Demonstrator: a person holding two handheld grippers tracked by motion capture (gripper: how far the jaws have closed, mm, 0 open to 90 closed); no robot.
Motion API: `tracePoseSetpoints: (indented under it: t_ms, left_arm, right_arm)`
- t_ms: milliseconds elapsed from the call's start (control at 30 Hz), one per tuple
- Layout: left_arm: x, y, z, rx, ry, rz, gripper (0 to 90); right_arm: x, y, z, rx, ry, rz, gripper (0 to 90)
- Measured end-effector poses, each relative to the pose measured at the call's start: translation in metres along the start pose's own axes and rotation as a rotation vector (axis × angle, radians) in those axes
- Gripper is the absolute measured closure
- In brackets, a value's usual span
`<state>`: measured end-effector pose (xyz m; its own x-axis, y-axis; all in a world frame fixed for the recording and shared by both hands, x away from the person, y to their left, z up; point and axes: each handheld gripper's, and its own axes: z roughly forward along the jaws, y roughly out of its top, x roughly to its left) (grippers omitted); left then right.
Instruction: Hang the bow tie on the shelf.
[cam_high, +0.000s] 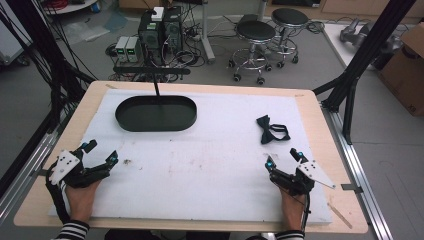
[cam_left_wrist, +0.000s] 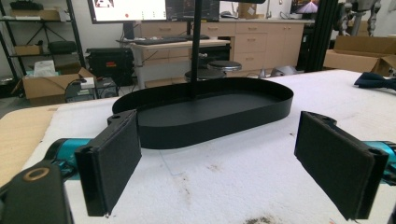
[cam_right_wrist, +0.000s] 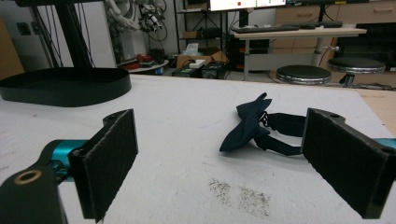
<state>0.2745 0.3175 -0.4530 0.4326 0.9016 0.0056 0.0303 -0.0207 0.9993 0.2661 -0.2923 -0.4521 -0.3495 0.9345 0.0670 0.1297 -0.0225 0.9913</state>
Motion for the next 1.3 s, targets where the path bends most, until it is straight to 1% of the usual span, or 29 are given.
tracePoseSetpoints:
  t_ms: [133,333,433,533,667,767,867,900,967,1033,1067,1200,1233,1300]
  left_arm:
    - [0.0,0.0,0.0,0.0,0.001,0.0,14.9]
    - [0.001,0.0,0.0,0.005,0.007,-0.01,14.9]
    - [0.002,0.0,0.001,0.002,0.012,-0.024,14.9]
    - [0.001,0.0,0.0,0.005,0.011,-0.017,14.9]
    - [0.001,0.0,0.0,0.002,0.011,-0.02,14.9]
    - [0.001,0.0,0.0,0.002,0.01,-0.018,14.9]
    - [0.001,0.0,0.0,0.002,0.009,-0.016,14.9]
    - [0.001,0.0,0.0,0.002,0.009,-0.016,14.9]
    - [0.001,0.0,0.0,0.001,0.009,-0.017,14.9]
    - [0.001,0.0,0.0,0.0,0.01,-0.019,14.9]
    - [0.001,0.0,0.0,0.0,0.009,-0.019,14.9]
    - [0.001,0.0,0.0,-0.002,0.009,-0.02,14.9]
    - [0.001,0.0,0.0,-0.002,0.009,-0.02,14.9]
    - [0.001,0.0,0.0,-0.002,0.01,-0.021,14.9]
  right_arm:
    - [-0.001,0.0,0.0,-0.001,0.004,0.006,10.0]
    - [0.001,0.0,0.0,0.002,0.008,-0.014,10.0]
    - [0.001,0.0,0.0,0.004,0.012,-0.021,10.1]
    - [0.001,0.0,0.0,0.005,0.012,-0.022,10.0]
    - [0.002,0.0,0.001,0.012,0.01,-0.021,10.1]
    - [0.003,0.0,0.001,0.014,0.012,-0.035,10.0]
    - [0.004,0.001,0.002,0.017,0.022,-0.068,10.0]
    - [0.005,0.001,0.001,0.022,0.024,-0.061,10.0]
    - [0.006,0.001,0.002,0.023,0.02,-0.065,10.0]
    - [0.005,0.001,0.003,0.031,0.018,-0.065,10.0]
    - [0.005,0.002,0.004,0.041,0.024,-0.062,10.0]
    - [0.003,0.004,0.009,0.094,0.039,-0.062,10.0]
    - [0.003,0.005,0.01,0.112,0.043,-0.053,10.0]
    - [0.003,0.006,0.013,0.151,0.043,-0.067,10.0]
